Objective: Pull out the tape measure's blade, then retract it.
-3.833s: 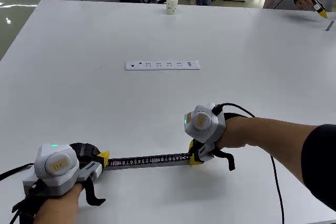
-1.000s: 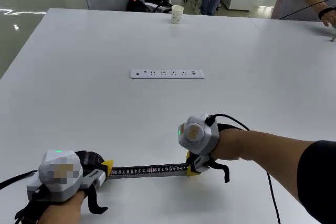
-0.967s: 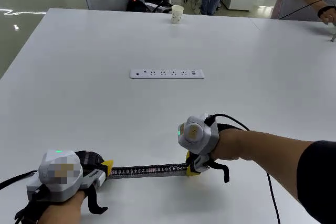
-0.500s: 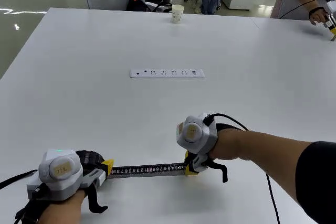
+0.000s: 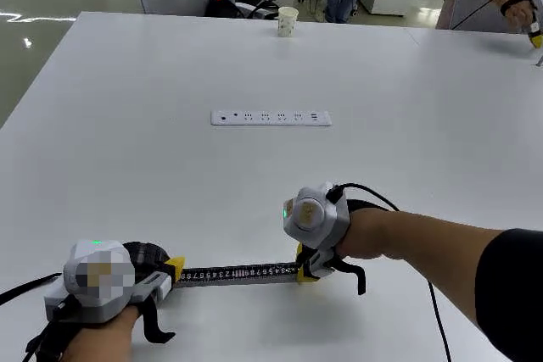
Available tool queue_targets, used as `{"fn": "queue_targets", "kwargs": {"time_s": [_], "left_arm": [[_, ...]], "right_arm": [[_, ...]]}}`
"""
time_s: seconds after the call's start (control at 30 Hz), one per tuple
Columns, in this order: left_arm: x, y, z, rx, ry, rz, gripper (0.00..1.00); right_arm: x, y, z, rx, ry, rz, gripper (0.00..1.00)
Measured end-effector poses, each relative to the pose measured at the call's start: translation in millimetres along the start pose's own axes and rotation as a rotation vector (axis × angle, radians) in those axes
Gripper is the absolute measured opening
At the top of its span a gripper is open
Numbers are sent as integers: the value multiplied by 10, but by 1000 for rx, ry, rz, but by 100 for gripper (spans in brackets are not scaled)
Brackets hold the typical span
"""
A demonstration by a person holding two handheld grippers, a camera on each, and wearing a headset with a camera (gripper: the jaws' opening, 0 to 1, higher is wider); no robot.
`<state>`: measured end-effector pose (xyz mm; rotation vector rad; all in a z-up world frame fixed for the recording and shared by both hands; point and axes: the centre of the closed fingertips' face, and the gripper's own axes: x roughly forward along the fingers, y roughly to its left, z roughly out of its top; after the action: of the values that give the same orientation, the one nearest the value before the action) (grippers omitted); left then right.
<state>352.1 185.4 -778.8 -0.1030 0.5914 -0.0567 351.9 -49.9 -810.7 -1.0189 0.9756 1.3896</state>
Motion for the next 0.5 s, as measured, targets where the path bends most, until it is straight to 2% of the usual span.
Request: {"fn": "queue_targets", "kwargs": {"time_s": [0.5], "left_arm": [[-7, -9, -8, -7, 6, -6, 65]], "right_arm": [[11, -1, 41, 31, -3, -5, 11]]}}
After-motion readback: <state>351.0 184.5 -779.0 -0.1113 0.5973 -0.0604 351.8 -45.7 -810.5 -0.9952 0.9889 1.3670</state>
